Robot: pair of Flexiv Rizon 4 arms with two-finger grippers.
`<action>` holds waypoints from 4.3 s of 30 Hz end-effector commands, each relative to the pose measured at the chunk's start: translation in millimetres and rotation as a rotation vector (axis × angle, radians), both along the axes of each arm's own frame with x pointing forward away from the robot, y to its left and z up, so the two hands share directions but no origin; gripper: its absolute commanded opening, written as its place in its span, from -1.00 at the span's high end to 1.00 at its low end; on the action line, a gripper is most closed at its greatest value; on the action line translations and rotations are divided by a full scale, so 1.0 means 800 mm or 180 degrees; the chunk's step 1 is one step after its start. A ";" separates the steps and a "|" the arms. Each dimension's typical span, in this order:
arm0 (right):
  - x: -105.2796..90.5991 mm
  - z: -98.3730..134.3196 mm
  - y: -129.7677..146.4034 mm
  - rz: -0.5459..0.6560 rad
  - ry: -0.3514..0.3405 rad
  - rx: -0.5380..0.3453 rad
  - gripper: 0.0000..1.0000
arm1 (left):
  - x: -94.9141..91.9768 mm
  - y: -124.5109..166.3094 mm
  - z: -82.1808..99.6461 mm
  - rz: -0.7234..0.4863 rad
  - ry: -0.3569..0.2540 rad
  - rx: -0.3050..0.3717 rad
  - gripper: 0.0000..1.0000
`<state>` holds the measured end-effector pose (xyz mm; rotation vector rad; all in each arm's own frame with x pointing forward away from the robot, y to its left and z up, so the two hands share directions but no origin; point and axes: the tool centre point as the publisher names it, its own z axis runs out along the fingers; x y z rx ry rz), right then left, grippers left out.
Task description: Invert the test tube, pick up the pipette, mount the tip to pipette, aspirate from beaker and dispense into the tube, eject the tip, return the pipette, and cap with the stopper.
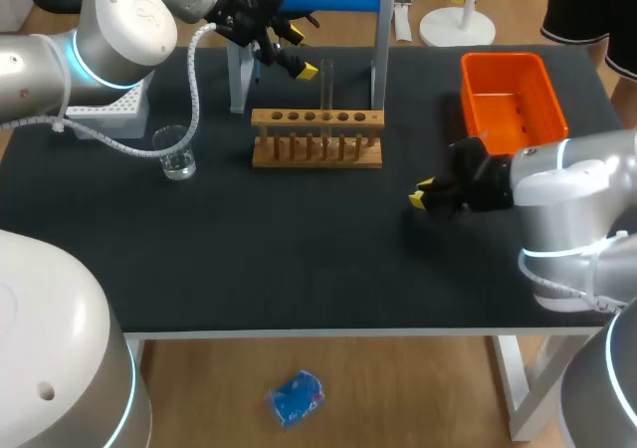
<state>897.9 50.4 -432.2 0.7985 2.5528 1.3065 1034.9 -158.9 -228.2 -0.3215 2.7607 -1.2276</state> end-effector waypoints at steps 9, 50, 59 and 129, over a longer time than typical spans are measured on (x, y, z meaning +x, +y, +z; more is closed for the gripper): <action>0.002 0.002 0.001 -0.0004 -0.0006 -0.0041 1.00 | 0.000 0.000 -0.002 -0.0003 -0.0009 -0.0015 -1.00; 0.032 0.229 0.030 0.1622 -0.0110 -0.0023 1.00 | 0.000 0.000 -0.002 -0.0003 -0.0009 -0.0015 -1.00; 0.040 0.250 0.038 0.1713 -0.0171 -0.0053 1.00 | 0.000 0.000 -0.002 -0.0003 -0.0009 -0.0015 -1.00; 0.173 0.288 0.186 0.2410 -0.0600 -0.0091 1.00 | 0.000 0.000 -0.002 -0.0003 -0.0009 -0.0015 -1.00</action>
